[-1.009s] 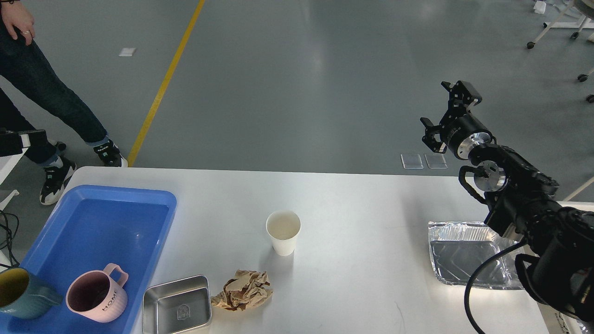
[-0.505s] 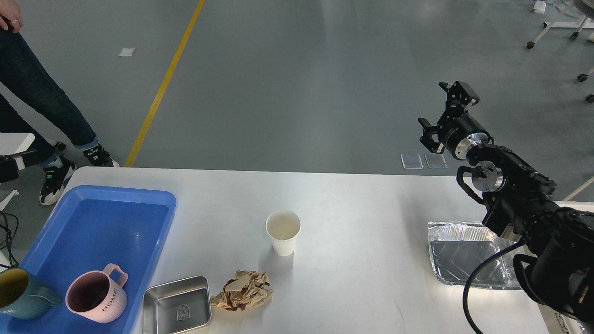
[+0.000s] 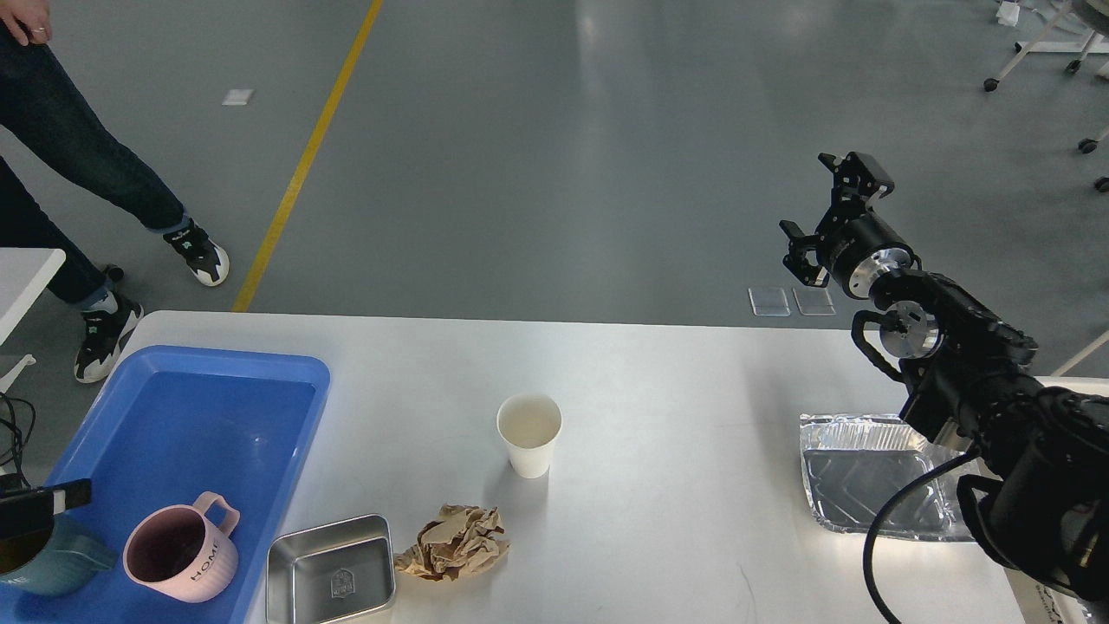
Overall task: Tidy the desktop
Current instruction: 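Move the left gripper down toward the small steel tray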
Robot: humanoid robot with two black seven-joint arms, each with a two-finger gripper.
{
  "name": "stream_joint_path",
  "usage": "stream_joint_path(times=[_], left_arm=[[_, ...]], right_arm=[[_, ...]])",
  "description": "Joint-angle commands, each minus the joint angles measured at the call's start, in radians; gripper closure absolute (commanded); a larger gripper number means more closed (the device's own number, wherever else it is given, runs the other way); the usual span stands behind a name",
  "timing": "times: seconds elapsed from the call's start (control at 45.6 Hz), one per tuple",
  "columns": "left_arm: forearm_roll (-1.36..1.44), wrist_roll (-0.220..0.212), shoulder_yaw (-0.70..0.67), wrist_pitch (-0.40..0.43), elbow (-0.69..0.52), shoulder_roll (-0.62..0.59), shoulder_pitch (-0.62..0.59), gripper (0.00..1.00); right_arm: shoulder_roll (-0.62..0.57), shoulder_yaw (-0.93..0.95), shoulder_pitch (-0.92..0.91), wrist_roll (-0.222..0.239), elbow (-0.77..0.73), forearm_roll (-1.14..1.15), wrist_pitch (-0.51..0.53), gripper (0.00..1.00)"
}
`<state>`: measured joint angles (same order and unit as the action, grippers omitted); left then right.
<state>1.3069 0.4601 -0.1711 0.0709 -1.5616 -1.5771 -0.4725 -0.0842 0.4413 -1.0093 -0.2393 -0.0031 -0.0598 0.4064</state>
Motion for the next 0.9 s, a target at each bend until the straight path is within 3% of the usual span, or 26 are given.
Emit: stream_joint_path(times=[0.0,0.307,0.483,0.878], left_arm=[[-0.001,0.0,0.041,0.001,0.0,0.0,0.0,0.03],[-0.005,0.009,0.045,0.009,0.002,0.002,-0.02,0.03],[-0.069,0.071,0.021,0.018,0.006,0.054,-0.051,0.03],[-0.084,0.048,0.01,0.015,0.009,0.219,-0.103,0.03]], right_arm=[[0.003,0.001,0.0,0.0,0.0,0.0,-0.001,0.0],[0.006,0.001,0.0,0.0,-0.002,0.0,-0.001,0.0],[0.006,0.001,0.0,0.0,-0.003,0.0,-0.001,0.0],[-0.006,-0.001,0.005,0.0,-0.003,0.0,0.0,0.0]])
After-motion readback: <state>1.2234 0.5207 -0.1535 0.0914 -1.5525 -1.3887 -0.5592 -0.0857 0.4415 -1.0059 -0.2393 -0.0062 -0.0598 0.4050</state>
